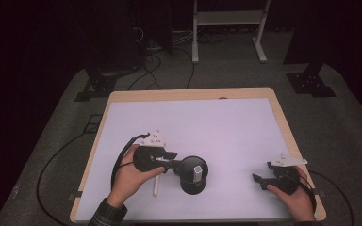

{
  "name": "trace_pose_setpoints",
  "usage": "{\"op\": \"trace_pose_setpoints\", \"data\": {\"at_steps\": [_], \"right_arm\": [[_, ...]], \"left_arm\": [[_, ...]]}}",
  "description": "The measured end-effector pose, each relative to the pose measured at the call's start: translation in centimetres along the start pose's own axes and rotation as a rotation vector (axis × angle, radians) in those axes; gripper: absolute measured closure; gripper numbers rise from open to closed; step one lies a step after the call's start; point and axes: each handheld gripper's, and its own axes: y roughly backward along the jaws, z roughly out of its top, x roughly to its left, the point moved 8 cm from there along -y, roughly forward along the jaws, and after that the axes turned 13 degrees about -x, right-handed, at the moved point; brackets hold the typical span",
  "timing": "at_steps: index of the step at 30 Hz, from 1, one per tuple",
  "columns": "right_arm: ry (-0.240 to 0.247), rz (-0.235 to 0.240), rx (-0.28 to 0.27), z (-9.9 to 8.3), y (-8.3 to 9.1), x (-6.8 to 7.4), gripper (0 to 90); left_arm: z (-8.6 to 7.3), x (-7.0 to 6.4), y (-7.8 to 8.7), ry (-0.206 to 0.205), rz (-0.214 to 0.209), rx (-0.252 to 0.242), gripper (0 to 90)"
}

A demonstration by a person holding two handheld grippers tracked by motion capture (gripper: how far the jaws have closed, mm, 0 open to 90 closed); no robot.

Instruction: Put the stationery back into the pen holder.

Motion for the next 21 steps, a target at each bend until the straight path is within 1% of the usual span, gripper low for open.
{"op": "trace_pose_setpoints", "data": {"at_steps": [1, 3, 5, 7, 12, 14, 15, 16, 21], "right_arm": [[0.000, 0.000, 0.000, 0.0, 0.0, 0.0, 18.9], [0.000, 0.000, 0.000, 0.0, 0.0, 0.0, 18.9], [0.000, 0.000, 0.000, 0.0, 0.0, 0.0, 18.9], [0.000, 0.000, 0.000, 0.0, 0.0, 0.0, 18.9], [0.000, 0.000, 0.000, 0.0, 0.0, 0.0, 18.9], [0.000, 0.000, 0.000, 0.0, 0.0, 0.0, 18.9], [0.000, 0.000, 0.000, 0.0, 0.0, 0.0, 18.9], [0.000, 0.000, 0.000, 0.0, 0.0, 0.0, 18.9], [0.000, 0.000, 0.000, 0.0, 0.0, 0.0, 18.9]], "left_arm": [[-0.1, 0.1, 0.1, 0.008, 0.010, -0.005, 63.6], [-0.3, 0.6, 0.4, 0.012, 0.023, -0.003, 63.2], [-0.4, 0.7, 0.5, 0.013, 0.027, -0.001, 62.6], [-0.7, 1.4, 0.7, 0.021, 0.046, 0.000, 61.6], [-1.2, 2.2, 1.0, 0.030, 0.074, 0.005, 59.9], [-1.3, 2.4, 1.0, 0.029, 0.081, 0.010, 58.9], [-1.5, 2.8, 1.1, 0.016, 0.105, 0.028, 58.5], [-1.6, 3.0, 1.0, 0.011, 0.118, 0.035, 58.0], [-2.0, 3.5, 0.9, 0.017, 0.135, 0.047, 56.3]]}}
